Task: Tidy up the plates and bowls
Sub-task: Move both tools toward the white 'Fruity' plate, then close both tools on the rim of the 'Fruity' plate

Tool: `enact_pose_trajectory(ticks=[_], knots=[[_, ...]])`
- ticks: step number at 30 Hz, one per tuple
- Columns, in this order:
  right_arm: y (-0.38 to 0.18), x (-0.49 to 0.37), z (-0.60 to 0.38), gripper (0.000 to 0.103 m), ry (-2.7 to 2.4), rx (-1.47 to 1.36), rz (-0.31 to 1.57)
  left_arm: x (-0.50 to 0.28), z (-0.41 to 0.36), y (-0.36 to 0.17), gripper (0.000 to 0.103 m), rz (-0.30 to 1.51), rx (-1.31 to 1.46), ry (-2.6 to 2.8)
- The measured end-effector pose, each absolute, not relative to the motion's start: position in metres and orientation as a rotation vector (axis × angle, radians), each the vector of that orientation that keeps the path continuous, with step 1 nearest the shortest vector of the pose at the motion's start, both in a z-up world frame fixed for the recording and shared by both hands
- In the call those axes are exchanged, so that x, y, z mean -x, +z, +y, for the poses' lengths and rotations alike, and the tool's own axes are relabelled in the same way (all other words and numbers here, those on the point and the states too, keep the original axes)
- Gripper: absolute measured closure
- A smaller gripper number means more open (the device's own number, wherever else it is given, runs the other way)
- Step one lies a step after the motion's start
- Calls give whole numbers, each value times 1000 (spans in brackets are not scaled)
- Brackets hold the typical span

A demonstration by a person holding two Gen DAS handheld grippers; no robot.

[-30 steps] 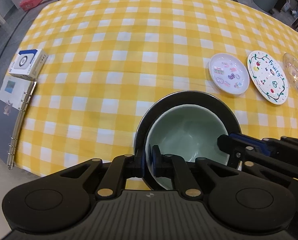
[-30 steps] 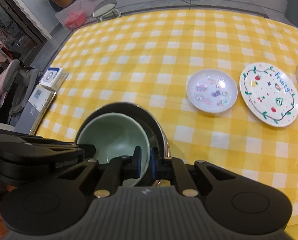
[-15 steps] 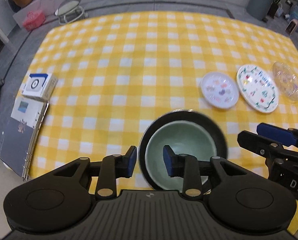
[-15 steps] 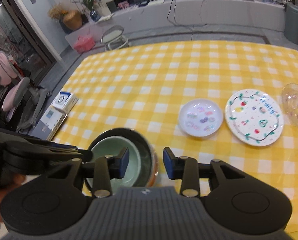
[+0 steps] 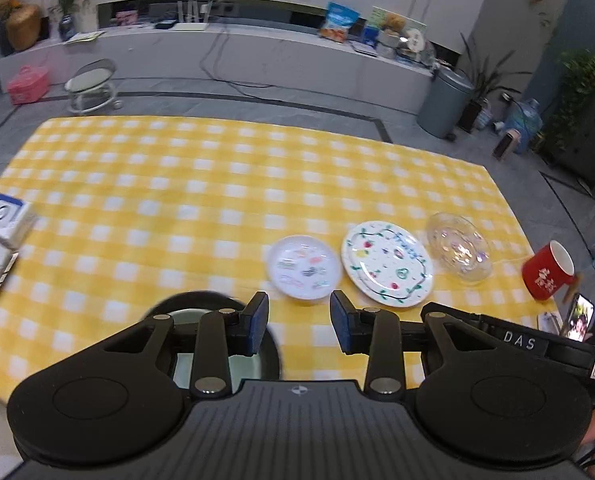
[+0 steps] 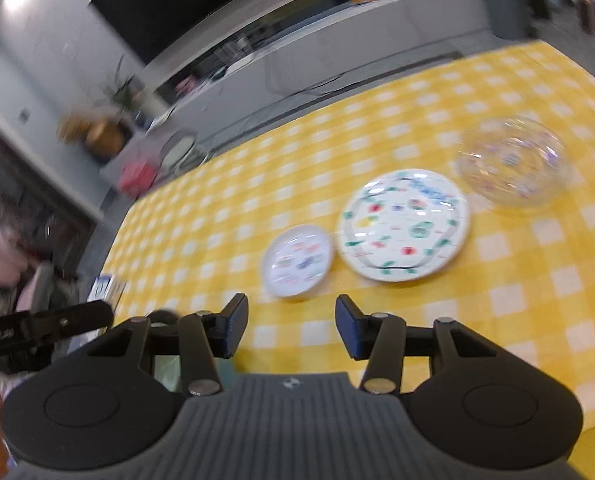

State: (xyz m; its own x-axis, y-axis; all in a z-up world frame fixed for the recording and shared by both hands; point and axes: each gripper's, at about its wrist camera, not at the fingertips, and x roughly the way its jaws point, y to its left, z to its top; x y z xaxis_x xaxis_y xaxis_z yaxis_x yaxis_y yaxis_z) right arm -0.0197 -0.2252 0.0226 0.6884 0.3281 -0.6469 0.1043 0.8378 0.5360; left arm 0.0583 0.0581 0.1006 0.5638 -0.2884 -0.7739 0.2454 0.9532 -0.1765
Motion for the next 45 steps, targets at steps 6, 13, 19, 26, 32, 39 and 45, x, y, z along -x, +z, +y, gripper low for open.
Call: enact_pose_trajectory(ticks=[6,13,19,26,32,39,45], knots=[[-11,16,-249,55,75,-648,800,-84,35,76,60,951,-40,-339],[-39,-2,-263,56,35,-632,810,-113,17,57,60,986,-20,-351],[-55,-23,-287,62,14,-612,822,-142,-22,34,60,997,-41,-372],[-69,-54,-318,75,3,-659,825,-162,-57,2,60,983,-10,-312],[-83,-64,-334,75,-9,-737,822,-179,-50,-21,66,983,62,-222],[-94,-71,-333,81,-8,-788,814,-186,-44,-30,71,990,129,-213],[-96,-71,-333,88,-8,-791,808,-192,-54,-42,71,1011,125,-227]])
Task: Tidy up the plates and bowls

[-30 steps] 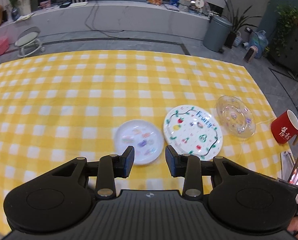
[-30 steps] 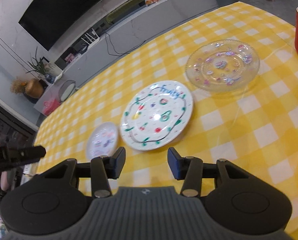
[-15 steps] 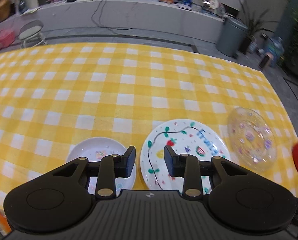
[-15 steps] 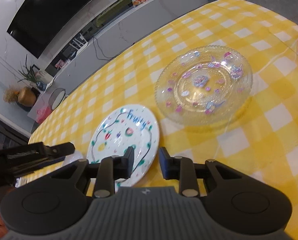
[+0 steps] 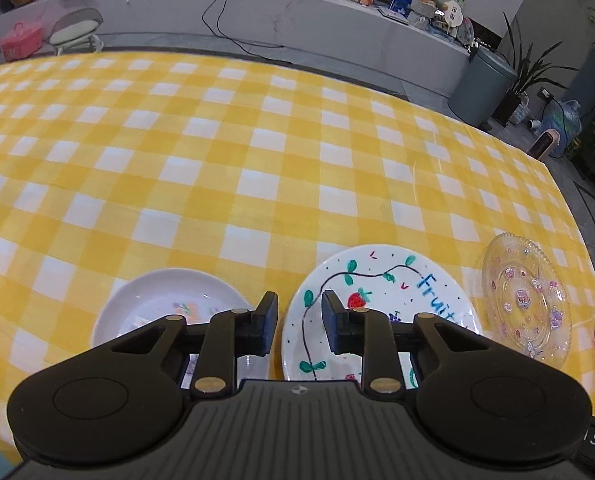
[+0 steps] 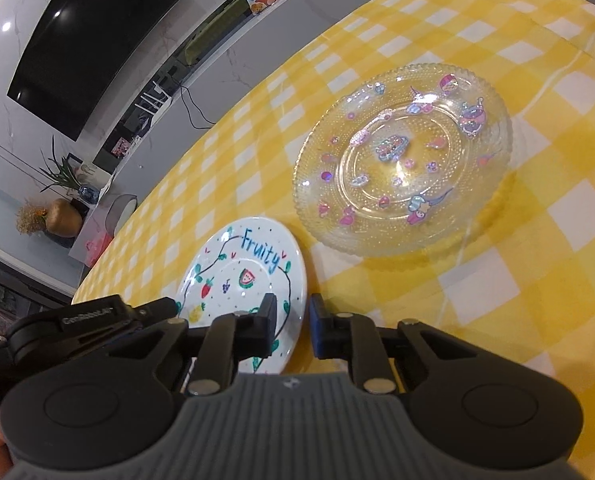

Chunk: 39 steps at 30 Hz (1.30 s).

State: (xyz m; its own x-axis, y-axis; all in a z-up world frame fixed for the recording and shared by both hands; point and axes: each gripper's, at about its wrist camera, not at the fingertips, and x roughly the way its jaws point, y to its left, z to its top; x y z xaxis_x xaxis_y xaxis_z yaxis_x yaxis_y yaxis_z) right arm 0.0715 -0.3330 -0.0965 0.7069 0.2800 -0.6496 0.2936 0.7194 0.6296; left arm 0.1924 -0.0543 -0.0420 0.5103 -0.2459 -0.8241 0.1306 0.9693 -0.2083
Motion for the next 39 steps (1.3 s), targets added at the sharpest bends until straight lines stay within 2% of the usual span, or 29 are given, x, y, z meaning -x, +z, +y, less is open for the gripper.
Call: enact_pose_trajectory(ticks=[6,9,14,39], knots=[[-98,-73,-332,89,-10,-792,797,-195,-60,-46,77,1032,133,-235],[-99,-72,-333,97,-22,-791,802,-196,-62,-46,78,1035,132,-225],[-98,-70,-337,97,-40,-811,819,-192,-61,-41,85,1033,155,-231],[-74,26,-324,97,17,-827,970,-63,-15,-25,86,1022,283,-198]])
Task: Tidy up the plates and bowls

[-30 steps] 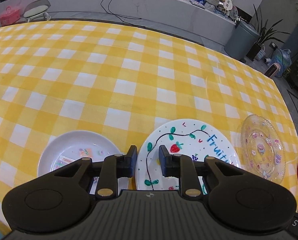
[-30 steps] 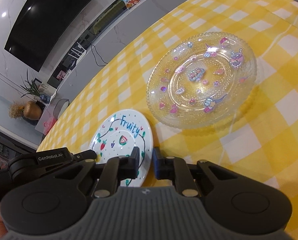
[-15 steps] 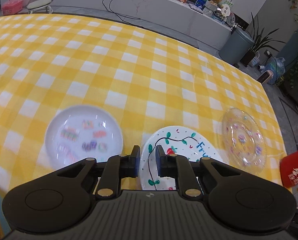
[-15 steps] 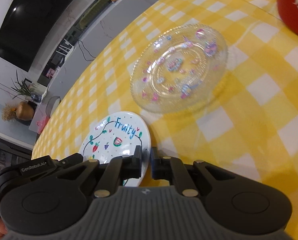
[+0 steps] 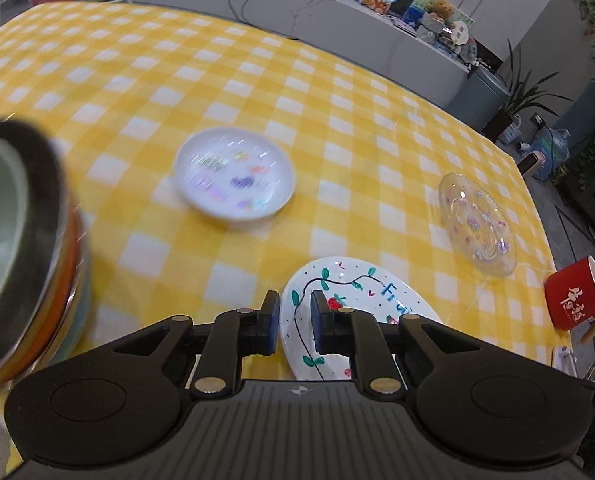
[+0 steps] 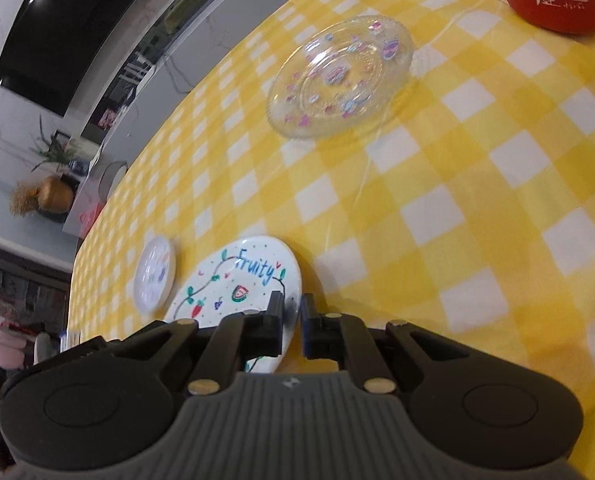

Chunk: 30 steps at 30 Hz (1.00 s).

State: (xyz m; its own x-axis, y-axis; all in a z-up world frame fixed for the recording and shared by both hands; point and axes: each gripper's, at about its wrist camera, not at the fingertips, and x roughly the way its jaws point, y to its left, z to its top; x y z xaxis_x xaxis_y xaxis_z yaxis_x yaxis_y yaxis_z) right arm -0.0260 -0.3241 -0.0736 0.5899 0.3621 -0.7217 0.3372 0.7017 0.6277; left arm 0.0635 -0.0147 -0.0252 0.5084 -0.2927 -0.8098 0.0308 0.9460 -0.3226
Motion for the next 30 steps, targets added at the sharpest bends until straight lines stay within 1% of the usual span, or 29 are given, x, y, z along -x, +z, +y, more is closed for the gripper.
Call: enact_pose_trajectory(ticks=[8,27,30], knots=[[-84,44,-309,97,32,-805,1017,-42,-3,-34,86,1007,282,-169],[-83,33,-292,96,67,-719,1045,-37,4,-46,85,1005,251,-127],[-83,32,-291,92,72,-717,1044,-38,4,-45,85,1004,252,-129]])
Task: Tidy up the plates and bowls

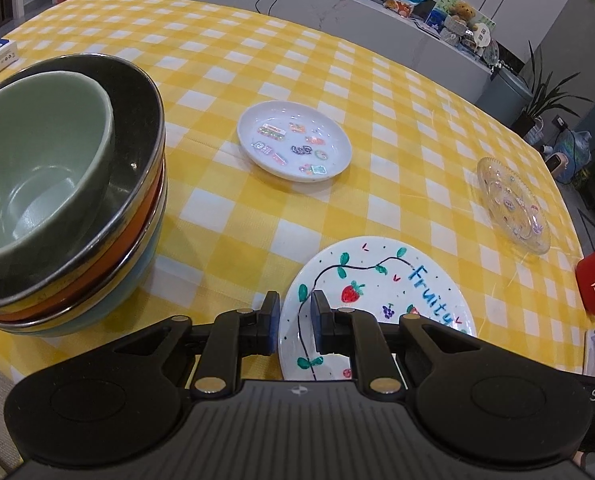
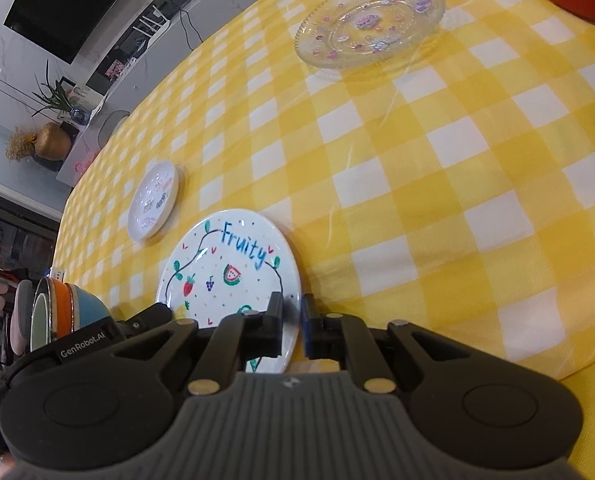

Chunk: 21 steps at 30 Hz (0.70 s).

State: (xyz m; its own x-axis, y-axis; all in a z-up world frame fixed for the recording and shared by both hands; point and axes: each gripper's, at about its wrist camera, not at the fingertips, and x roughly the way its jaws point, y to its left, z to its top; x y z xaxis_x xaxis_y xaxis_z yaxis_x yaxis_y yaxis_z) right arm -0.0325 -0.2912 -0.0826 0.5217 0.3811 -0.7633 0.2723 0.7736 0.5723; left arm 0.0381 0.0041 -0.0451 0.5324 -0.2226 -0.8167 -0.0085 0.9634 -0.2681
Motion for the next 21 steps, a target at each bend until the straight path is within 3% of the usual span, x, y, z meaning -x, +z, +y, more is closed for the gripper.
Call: enact_pose_trajectory(ticks=[3,5,7,21], knots=[[-82,32,-290,87,78,-713,1042,-37,2,-40,84,973,246,-127],[-80,33,-290,72,88,-719,1036,-35,0,-34,77,948,232,-137],[-75,33,-290,65,83,-696,1023,-32,-4,-27,72,921,221,-151],[-47,20,-336,51,-76,-574,901,-59,-57,1,55,895,207,-299]])
